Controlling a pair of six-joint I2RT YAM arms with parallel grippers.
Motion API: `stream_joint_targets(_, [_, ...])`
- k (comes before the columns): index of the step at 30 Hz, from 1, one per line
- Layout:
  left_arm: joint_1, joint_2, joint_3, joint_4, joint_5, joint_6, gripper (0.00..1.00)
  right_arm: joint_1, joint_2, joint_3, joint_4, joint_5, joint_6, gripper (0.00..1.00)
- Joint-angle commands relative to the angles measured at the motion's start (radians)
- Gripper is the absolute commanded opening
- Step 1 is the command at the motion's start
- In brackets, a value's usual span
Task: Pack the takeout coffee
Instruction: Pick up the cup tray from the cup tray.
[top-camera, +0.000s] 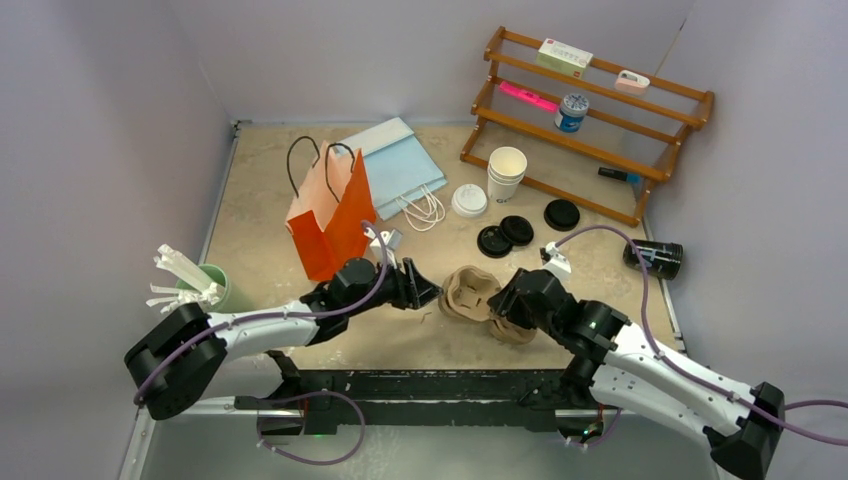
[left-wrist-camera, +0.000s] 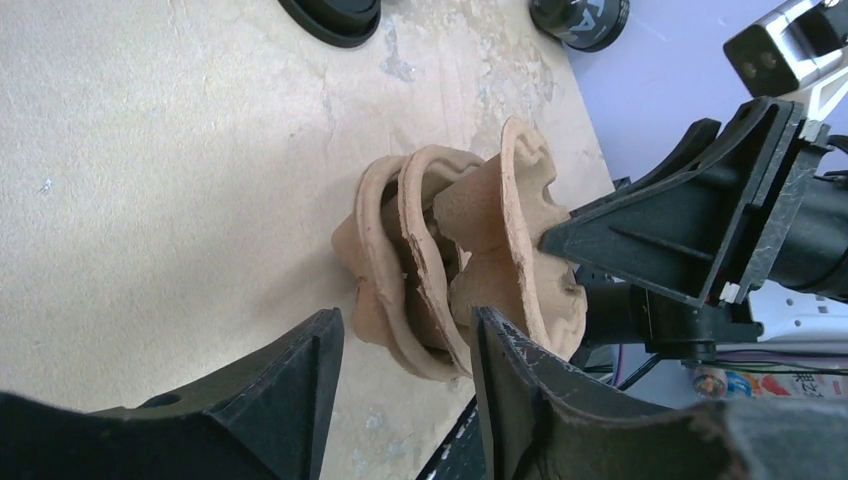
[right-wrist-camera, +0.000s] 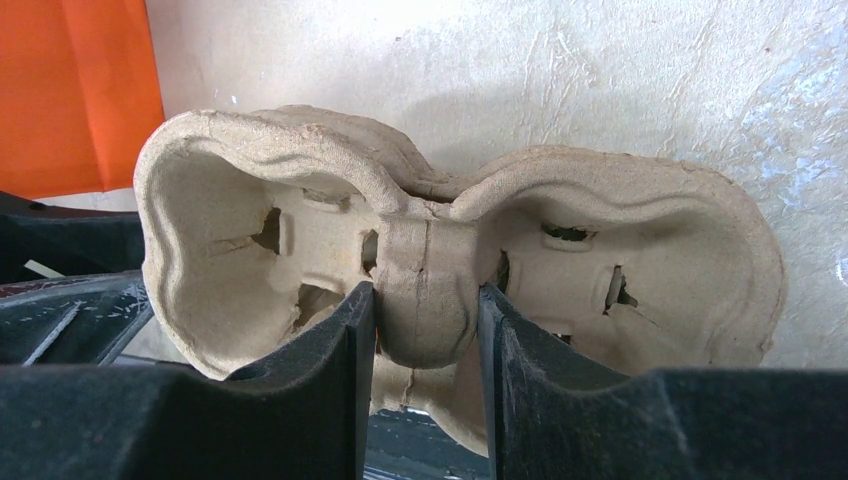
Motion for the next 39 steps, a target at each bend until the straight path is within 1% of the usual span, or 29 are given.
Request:
stream_joint_targets(1, [-0.001, 0.005, 0.0, 0.011, -0.015, -0.011, 0.52, 0.003, 0.01, 0.018, 0.041, 0.003, -0.003, 0.38])
stream_joint_targets(4, [-0.001, 0.012, -0.005, 0.027, -0.01, -0.016, 0.53, 0.003, 0.016, 0.02, 0.044, -0.003, -0.006, 0.38])
stream_joint_targets(9, [-0.001, 0.071, 0.016, 0.056, 0.035, -0.012, 0.54, 0.004, 0.014, 0.02, 0.048, -0.007, -0.008, 0.38])
stream_joint_targets(13, [-0.001, 0.124, 0.03, 0.084, 0.067, -0.015, 0.57, 0.003, 0.015, 0.021, 0.055, -0.019, -0.012, 0.38])
stream_joint_targets(19, [0.001, 0.198, 0.036, 0.104, 0.064, -0.02, 0.55, 0.002, 0.007, 0.02, 0.064, -0.028, -0.014, 0.38])
stream_joint_targets(22, [0.001, 0.244, 0.051, 0.129, 0.083, -0.022, 0.55, 0.002, 0.008, 0.015, 0.068, -0.032, -0.014, 0.37])
stream_joint_targets(25, [0.001, 0.298, 0.086, 0.115, 0.107, 0.002, 0.54, 0.002, 0.012, 0.009, 0.075, -0.037, -0.012, 0.37])
stream_joint_targets(29, [0.001, 0.35, 0.133, 0.065, 0.125, 0.037, 0.45, 0.003, 0.01, 0.002, 0.096, -0.047, -0.018, 0.37])
stream_joint_targets(31, [0.001, 0.349, 0.146, 0.034, 0.121, 0.057, 0.36, 0.002, 0.004, 0.004, 0.104, -0.05, -0.026, 0.36])
stream_joint_targets(32, [0.001, 0.344, 0.152, 0.013, 0.11, 0.069, 0.28, 0.003, -0.005, 0.008, 0.101, -0.046, -0.028, 0.36])
stream_joint_targets(33, [0.001, 0.337, 0.159, -0.013, 0.096, 0.084, 0.13, 0.002, -0.016, 0.013, 0.093, -0.038, -0.026, 0.36])
stream_joint_targets(34, [0.001, 0.329, 0.168, -0.046, 0.076, 0.099, 0.05, 0.004, -0.033, 0.018, 0.084, -0.025, -0.022, 0.36])
stream_joint_targets(35, [0.001, 0.321, 0.179, -0.083, 0.056, 0.124, 0.0, 0.002, -0.055, 0.019, 0.074, -0.009, -0.018, 0.36])
stream_joint_targets(39, [0.001, 0.29, 0.239, -0.247, -0.044, 0.202, 0.0, 0.003, -0.15, 0.025, 0.031, 0.053, -0.009, 0.37])
